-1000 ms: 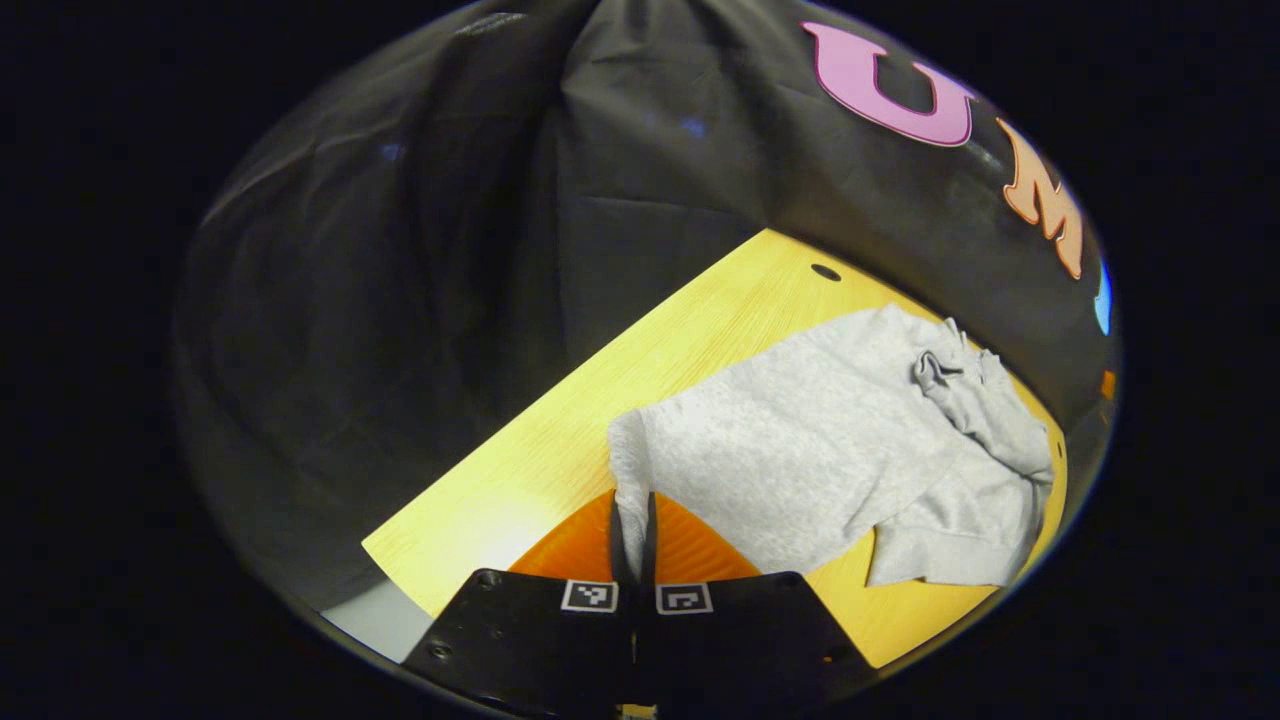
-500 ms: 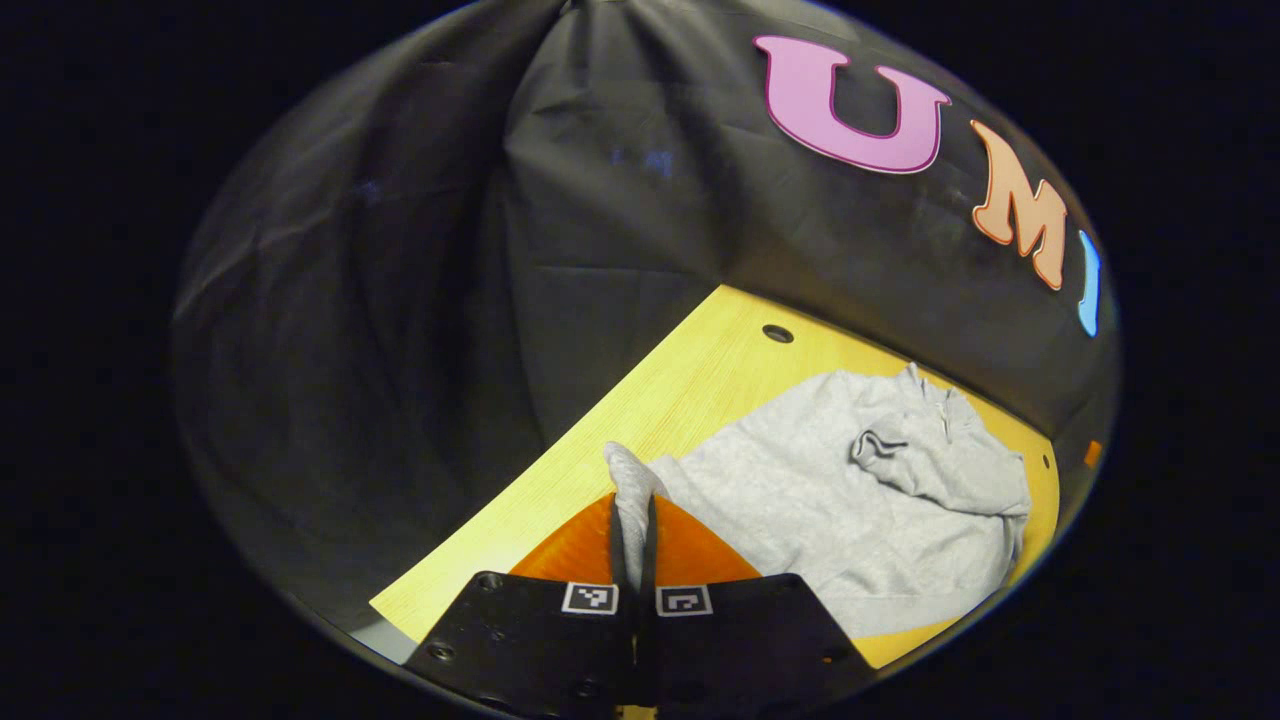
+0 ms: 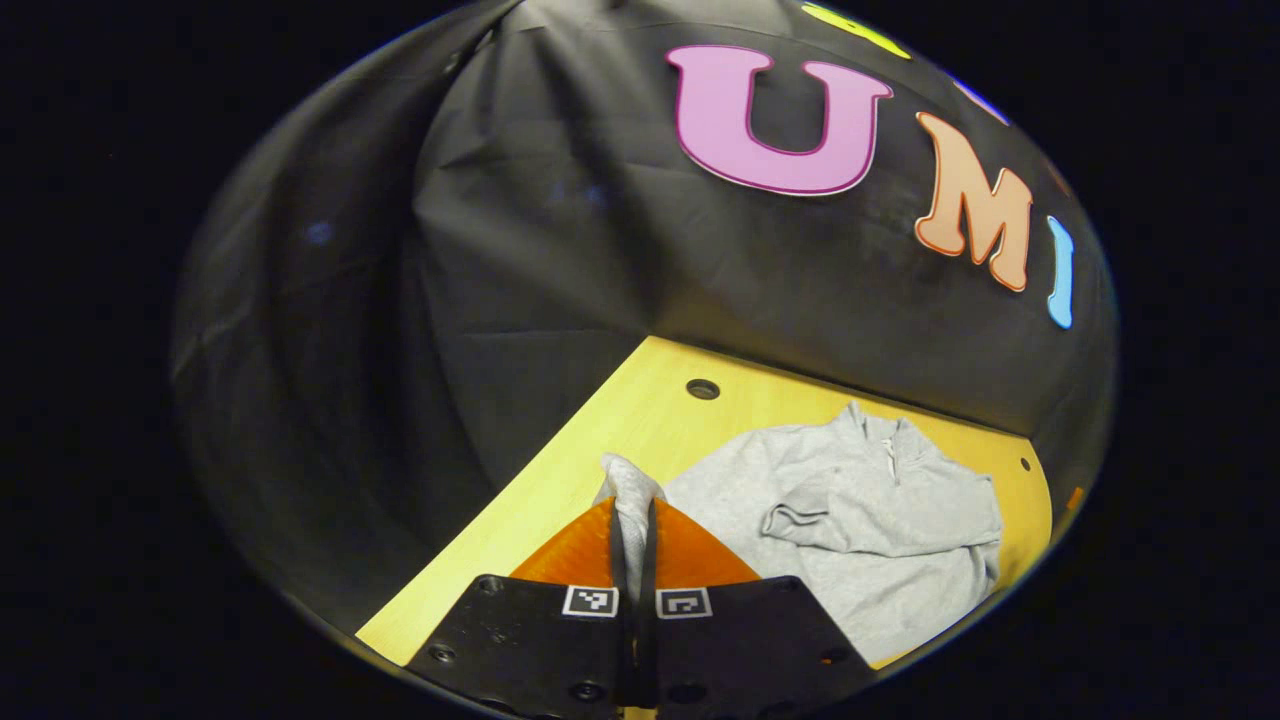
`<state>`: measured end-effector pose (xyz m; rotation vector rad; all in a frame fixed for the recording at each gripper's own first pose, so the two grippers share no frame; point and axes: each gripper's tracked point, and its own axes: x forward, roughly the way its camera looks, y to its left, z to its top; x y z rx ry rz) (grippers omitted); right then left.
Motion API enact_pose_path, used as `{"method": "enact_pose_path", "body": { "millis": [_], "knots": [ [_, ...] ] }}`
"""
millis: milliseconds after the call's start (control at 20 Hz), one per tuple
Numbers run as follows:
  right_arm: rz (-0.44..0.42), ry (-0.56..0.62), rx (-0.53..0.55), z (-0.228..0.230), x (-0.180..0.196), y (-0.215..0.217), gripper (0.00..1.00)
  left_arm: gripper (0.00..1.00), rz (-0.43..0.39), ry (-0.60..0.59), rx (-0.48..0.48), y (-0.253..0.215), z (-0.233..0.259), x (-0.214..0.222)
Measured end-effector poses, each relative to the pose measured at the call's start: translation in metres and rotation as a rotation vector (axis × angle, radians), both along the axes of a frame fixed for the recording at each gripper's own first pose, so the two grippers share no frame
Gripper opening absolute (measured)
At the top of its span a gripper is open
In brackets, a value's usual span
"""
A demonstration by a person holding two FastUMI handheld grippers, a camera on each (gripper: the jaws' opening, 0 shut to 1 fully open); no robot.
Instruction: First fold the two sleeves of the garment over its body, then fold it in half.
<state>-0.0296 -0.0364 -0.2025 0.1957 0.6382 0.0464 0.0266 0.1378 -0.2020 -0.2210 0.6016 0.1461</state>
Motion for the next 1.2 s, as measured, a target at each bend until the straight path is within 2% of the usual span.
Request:
{"method": "enact_pose_path", "body": {
  "millis": [200,550,1200],
  "knots": [
    [-0.043,-0.004,0.002,0.001,-0.01,-0.026,0.98,0.0,-0.059,-0.059,-0.044,-0.042,0.023,0.03],
    [-0.125,0.001,-0.013,0.002,-0.037,-0.075,0.98,0.0,-0.194,-0.107,-0.033,-0.12,0.048,0.068],
    [-0.18,0.003,-0.04,0.006,-0.073,-0.131,0.98,0.0,-0.455,-0.17,-0.079,-0.294,0.081,0.088]
  ]
}}
